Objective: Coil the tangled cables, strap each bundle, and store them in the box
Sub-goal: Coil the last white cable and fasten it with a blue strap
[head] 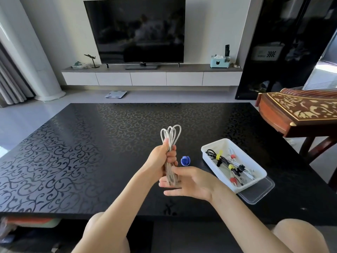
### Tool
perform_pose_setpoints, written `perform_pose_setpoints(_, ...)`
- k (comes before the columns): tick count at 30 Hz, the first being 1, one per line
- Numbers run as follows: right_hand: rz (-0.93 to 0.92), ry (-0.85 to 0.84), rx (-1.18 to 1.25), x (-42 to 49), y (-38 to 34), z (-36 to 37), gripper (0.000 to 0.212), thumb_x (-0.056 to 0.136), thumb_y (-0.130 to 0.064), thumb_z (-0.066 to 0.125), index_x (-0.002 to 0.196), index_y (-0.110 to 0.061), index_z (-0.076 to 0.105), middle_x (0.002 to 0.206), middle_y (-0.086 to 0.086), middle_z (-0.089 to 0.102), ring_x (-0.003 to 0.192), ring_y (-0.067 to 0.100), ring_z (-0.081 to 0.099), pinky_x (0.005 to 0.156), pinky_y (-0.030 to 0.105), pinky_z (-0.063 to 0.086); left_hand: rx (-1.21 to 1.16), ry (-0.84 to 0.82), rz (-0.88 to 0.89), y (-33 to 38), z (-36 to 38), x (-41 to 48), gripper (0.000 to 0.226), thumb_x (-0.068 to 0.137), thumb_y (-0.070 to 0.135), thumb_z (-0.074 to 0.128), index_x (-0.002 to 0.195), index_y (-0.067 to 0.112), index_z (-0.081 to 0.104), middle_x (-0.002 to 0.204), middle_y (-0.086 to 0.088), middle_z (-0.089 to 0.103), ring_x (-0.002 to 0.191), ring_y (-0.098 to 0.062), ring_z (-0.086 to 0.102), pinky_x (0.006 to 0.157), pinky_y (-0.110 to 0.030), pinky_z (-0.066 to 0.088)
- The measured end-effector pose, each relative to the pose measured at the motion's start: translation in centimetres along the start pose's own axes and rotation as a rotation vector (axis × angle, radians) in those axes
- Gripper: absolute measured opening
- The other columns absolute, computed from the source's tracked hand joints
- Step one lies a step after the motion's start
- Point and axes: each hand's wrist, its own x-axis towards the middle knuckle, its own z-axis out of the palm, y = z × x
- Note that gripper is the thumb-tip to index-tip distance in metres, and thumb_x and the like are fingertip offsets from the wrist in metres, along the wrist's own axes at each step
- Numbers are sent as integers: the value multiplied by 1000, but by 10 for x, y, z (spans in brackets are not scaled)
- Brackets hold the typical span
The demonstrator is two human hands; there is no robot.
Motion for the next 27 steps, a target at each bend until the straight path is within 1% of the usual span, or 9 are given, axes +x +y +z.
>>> perform_pose_setpoints(3, -145, 370, -276, 11, 4, -26, 21, 89, -9, 61, 110, -11, 59, 94, 8, 69, 90, 24, 68, 82, 34, 55, 66, 173, 95, 17, -23, 17, 47, 100, 44, 34, 71, 10, 49, 39, 12, 33, 31, -3, 27, 39, -19, 35)
perform_pose_setpoints(6, -392, 844, -1038, 33, 11, -45, 11, 88, -17, 57, 84, -16, 68, 75, -4, 64, 74, 18, 59, 67, 29, 48, 18, 252, 21, 18, -43, 25, 47, 99, 46, 37, 72, 9, 49, 39, 10, 33, 30, -2, 26, 34, -18, 31)
perform_pose_setpoints(9, -523, 915, -1628, 63, 14, -56, 13, 74, -21, 75, 79, -11, 69, 77, 6, 64, 71, 27, 57, 63, 37, 46, 46, 276, -138, -6, -41, 28, 51, 97, 51, 38, 71, 9, 49, 40, 9, 34, 28, -3, 25, 31, -15, 24)
perform_pose_setpoints(12, -503, 917, -1858, 82, 16, -66, 34, 49, -23, 92, 58, -11, 62, 57, 5, 56, 53, 24, 53, 48, 33, 42, 15, 302, -227, -25, -35, 32, 61, 86, 68, 42, 70, 9, 48, 41, 8, 32, 29, -3, 24, 30, -16, 22)
perform_pose_setpoints(15, -459, 931, -1669, 95, 19, -88, 19, 82, -20, 69, 66, -10, 64, 70, 5, 60, 69, 24, 53, 62, 33, 39, -58, 279, -221, -32, -34, 38, 68, 67, 80, 51, 70, 12, 46, 44, 9, 30, 32, -4, 23, 31, -17, 23)
perform_pose_setpoints(19, -410, 809, -857, 84, 16, -94, 15, 89, -17, 58, 74, -13, 60, 71, -2, 59, 68, 14, 53, 60, 20, 39, -47, 203, -183, -38, -34, 44, 82, 35, 82, 64, 74, 12, 50, 47, 10, 28, 35, -4, 22, 32, -18, 24)
perform_pose_setpoints(22, -408, 563, -565, 65, 11, -84, 12, 91, -12, 58, 82, -17, 64, 75, -5, 64, 70, 6, 57, 67, 15, 45, 68, 76, -160, -48, -34, 46, 64, 54, 65, 72, 81, 9, 62, 49, 9, 26, 39, -5, 23, 35, -18, 24)
perform_pose_setpoints(25, -410, 428, -578, 50, 5, -74, 17, 92, -7, 54, 84, -16, 65, 75, -4, 68, 70, 1, 60, 68, 15, 47, 188, -18, -89, -57, -33, 47, 25, 80, 32, 73, 71, 14, 59, 51, 7, 28, 41, -6, 22, 38, -19, 22)
perform_pose_setpoints(27, -406, 403, -581, 45, 2, -66, 18, 94, -5, 51, 85, -14, 63, 70, -5, 67, 64, 3, 57, 63, 14, 45, 180, -53, -55, -61, -31, 47, 23, 88, 19, 65, 70, 13, 53, 50, 7, 31, 41, -6, 22, 38, -19, 23)
